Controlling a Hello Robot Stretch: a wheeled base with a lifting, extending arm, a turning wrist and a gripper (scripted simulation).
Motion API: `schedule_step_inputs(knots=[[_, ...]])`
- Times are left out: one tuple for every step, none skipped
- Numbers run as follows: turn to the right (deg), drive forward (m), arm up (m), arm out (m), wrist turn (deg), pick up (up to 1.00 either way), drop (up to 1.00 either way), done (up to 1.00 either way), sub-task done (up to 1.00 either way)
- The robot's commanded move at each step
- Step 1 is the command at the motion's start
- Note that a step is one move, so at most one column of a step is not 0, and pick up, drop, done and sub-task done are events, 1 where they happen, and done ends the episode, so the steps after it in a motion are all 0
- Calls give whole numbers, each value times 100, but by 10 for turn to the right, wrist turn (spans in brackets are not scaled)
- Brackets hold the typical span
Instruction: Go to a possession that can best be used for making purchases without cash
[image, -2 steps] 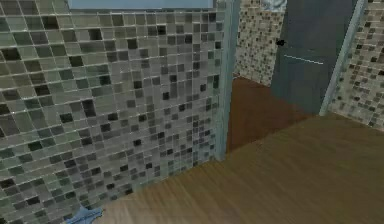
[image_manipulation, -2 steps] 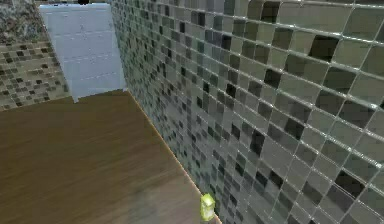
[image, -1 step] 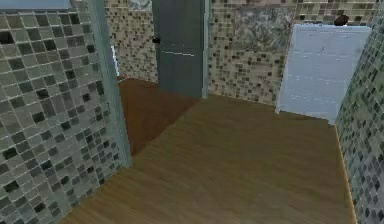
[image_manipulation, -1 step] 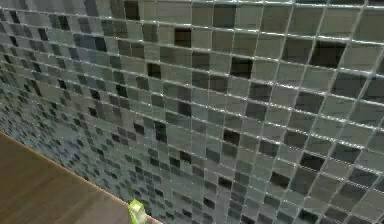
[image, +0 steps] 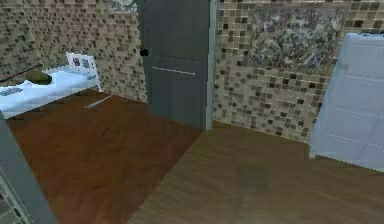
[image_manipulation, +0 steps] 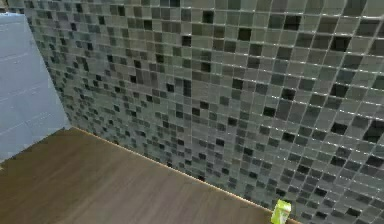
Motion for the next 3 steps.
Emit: schedule_step_inputs(knots=[[60,0,0,0,0,0,0,0,0],[0,60,0,0,0,0,0,0,0],[-210,0,0,0,0,0,0,0,0]])
